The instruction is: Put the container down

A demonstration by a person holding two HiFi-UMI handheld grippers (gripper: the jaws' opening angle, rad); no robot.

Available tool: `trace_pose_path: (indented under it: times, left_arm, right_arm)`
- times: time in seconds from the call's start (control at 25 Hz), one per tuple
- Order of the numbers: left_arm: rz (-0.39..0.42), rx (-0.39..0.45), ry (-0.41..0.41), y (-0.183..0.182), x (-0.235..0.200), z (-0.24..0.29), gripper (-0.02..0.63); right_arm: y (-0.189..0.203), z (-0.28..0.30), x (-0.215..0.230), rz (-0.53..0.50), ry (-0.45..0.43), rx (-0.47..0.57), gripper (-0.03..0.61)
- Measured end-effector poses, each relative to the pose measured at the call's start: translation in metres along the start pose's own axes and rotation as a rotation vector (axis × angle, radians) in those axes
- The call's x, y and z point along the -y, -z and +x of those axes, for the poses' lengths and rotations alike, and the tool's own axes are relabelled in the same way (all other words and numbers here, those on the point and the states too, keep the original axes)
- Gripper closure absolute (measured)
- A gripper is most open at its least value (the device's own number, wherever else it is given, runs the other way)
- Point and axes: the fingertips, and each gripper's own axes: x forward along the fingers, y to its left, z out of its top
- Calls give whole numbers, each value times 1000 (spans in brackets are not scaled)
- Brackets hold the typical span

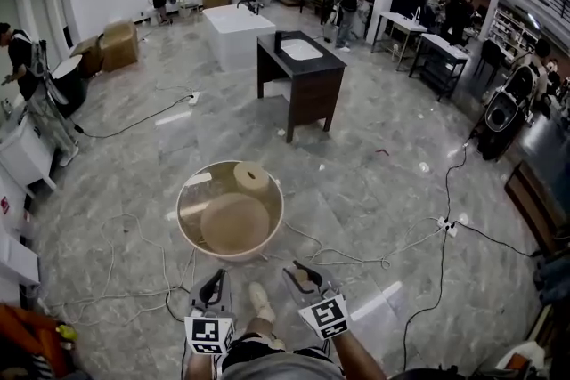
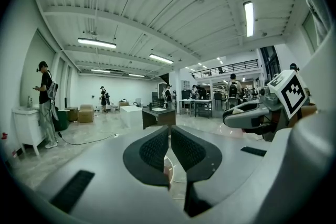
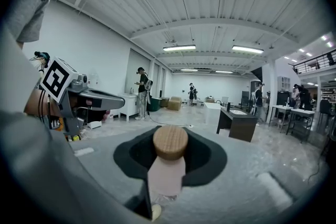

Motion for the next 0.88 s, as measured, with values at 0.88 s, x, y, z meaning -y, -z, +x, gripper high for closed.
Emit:
trace_pose_path:
  times: [0.88]
  left_arm:
    - [-23, -45, 29, -29, -109, 225, 583]
  right_arm:
    - [-36, 204, 139, 14, 3, -34, 468]
